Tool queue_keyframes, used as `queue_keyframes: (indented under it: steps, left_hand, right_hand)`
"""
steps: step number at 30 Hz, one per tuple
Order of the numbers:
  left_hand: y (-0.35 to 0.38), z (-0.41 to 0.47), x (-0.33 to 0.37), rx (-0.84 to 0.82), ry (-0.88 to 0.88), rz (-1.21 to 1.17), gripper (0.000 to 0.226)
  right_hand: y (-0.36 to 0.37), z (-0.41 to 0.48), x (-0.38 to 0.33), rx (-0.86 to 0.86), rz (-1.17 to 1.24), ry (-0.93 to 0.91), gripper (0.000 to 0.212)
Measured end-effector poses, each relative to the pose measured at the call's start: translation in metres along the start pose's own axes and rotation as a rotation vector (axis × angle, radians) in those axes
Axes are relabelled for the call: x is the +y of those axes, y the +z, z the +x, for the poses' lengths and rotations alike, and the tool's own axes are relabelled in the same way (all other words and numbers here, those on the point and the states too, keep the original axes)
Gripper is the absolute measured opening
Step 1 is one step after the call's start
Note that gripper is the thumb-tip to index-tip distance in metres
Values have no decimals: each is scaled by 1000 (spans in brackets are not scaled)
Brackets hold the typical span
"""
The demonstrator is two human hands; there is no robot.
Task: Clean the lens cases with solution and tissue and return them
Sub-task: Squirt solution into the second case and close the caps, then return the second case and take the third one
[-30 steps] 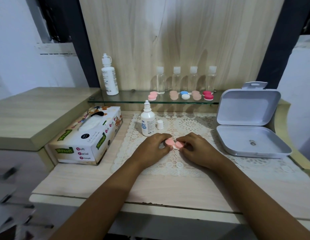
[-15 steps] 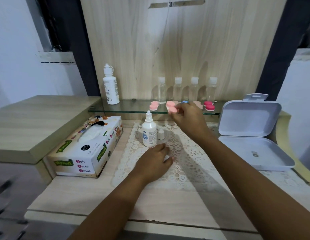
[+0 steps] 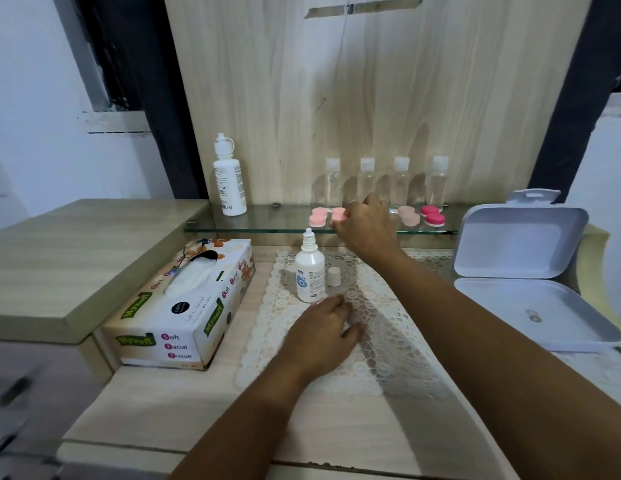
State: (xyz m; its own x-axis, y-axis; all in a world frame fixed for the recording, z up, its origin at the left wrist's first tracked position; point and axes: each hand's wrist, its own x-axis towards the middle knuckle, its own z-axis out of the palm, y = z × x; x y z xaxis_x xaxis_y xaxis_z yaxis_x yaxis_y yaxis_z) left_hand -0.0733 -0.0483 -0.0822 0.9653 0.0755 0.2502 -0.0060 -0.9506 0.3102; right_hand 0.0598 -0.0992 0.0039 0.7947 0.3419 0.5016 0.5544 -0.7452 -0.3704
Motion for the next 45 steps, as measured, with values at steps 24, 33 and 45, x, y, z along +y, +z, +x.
queue_keyframes:
  steps: [24, 33, 45]
  left_hand:
    - [1, -1, -1, -3, -6, -12, 51]
    - [0, -2, -1, -25, -19, -3, 52]
    - [-1, -2, -3, -27, -16, -29, 51]
  right_hand:
    - [-9, -5, 9, 83, 32, 4, 42]
    - [-10, -9, 26, 90, -72, 48, 42]
    - [-22, -31, 32, 105, 251, 63, 38]
